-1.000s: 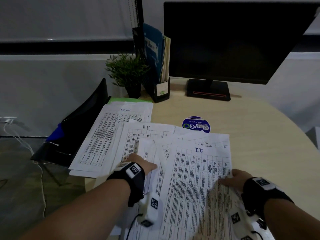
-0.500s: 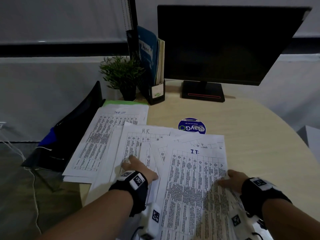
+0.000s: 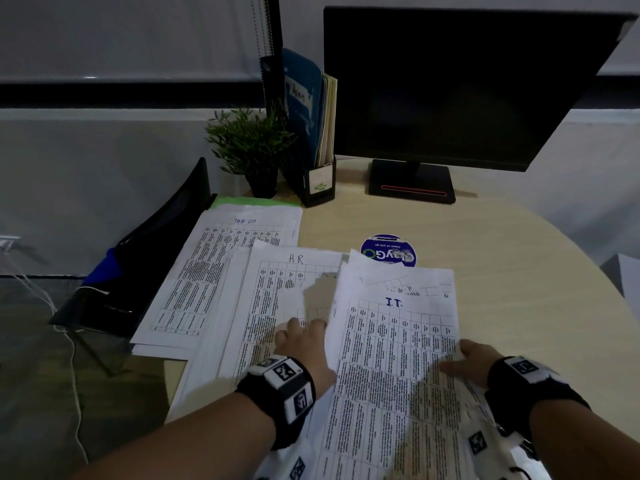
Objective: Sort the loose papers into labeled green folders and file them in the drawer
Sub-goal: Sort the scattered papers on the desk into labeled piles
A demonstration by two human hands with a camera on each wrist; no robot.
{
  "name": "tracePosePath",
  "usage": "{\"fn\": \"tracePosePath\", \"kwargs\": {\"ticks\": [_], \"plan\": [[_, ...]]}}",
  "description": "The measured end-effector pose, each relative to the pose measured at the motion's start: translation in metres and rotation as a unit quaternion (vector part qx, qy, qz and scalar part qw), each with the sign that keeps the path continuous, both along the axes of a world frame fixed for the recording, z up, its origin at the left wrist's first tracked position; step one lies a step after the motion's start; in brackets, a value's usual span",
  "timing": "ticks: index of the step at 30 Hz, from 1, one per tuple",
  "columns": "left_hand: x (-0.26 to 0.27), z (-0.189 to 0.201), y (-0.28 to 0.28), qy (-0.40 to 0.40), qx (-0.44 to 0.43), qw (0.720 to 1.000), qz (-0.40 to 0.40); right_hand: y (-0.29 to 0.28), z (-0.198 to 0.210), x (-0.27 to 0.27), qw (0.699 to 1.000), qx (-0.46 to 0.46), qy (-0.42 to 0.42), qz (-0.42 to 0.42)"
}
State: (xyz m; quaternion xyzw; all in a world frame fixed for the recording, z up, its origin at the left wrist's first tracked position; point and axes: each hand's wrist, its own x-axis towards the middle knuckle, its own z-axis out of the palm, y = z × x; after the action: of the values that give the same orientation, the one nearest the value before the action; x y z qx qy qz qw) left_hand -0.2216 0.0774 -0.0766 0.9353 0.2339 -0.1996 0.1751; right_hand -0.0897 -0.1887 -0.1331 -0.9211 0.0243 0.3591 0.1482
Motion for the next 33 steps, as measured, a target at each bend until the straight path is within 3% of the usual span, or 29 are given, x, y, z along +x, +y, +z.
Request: {"fn": "tracePosePath", "kwargs": {"ticks": [9,13,16,20,25,28,33], "plan": [[0.011,0.005,0.007,-0.032,-0.093,0.995,0.002,0.000,-0.001,0.000,1.000,-0.004,-0.013,0.015],[0.007,0.009,0.000,-0.080,-0.191,0.976,-0.066,-0.001,-0.002,-0.001,1.000,0.006,-0.013,0.007],[0.004,0.008,-0.011,-0.097,-0.208,0.967,-0.113,0.001,0.001,-0.002,1.000,0.011,-0.018,0.008],[0.014,0.005,0.004,-0.083,-0.161,0.983,-0.037,0.001,0.002,-0.003,1.000,0.020,-0.018,0.013],[0.021,0.000,0.030,-0.007,0.046,0.999,-0.023,0.002,0.004,-0.006,0.999,0.020,-0.023,0.016],[0.023,0.001,0.038,0.064,0.012,0.998,0.020,0.001,0.005,-0.005,0.999,0.015,-0.023,0.018],[0.030,0.001,0.036,0.024,-0.043,0.997,0.053,0.001,0.003,-0.004,0.999,0.004,-0.026,0.024]]}}
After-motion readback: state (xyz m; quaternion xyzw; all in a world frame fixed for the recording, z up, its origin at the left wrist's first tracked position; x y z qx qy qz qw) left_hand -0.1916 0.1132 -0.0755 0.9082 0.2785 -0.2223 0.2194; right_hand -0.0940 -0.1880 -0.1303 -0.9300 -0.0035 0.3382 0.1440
